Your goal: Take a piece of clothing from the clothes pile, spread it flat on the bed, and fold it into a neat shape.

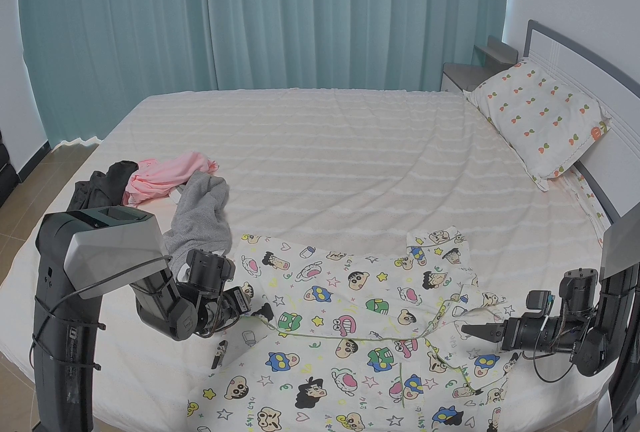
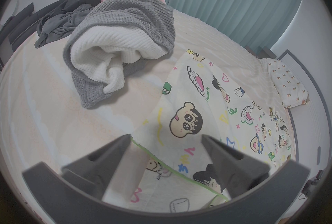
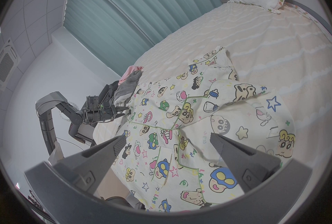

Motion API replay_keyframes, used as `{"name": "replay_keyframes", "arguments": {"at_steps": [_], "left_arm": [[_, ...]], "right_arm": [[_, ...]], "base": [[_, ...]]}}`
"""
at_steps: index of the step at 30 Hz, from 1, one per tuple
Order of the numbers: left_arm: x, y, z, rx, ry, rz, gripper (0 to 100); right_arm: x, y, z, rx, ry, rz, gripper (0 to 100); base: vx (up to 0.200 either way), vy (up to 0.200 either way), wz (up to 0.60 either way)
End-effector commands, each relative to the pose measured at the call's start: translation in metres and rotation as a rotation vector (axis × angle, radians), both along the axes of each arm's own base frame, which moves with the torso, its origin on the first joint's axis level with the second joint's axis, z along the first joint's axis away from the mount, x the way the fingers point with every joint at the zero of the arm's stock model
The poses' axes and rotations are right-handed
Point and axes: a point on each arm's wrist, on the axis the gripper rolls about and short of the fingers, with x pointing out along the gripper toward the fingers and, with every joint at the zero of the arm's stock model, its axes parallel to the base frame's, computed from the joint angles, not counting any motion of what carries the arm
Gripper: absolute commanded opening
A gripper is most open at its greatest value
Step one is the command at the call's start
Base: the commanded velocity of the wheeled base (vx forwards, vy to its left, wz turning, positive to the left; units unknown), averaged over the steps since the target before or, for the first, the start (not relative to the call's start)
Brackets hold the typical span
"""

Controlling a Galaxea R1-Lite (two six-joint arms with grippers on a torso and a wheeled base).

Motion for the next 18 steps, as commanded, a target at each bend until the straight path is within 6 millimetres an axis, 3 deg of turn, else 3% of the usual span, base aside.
{"name": "replay_keyframes", "arguments": {"at_steps": [1,12,18], "left_arm": [[0.001,0.0,-0.001,0.0,-0.001,0.002,0],[-0.003,0.003,0.0,0.054,-0.008,0.049,0],[-0.021,0.006,0.014,0.065,0.006,0.047,0]], "right_arm": [[-0.003,0.0,0.0,0.0,0.009,-0.001,100],[-0.003,0.0,0.0,0.0,0.009,-0.001,100],[-0.003,0.0,0.0,0.0,0.009,-0.001,100]], "base": [[0.0,0.0,0.0],[0.0,0.0,0.0],[0.0,0.0,0.0]]}}
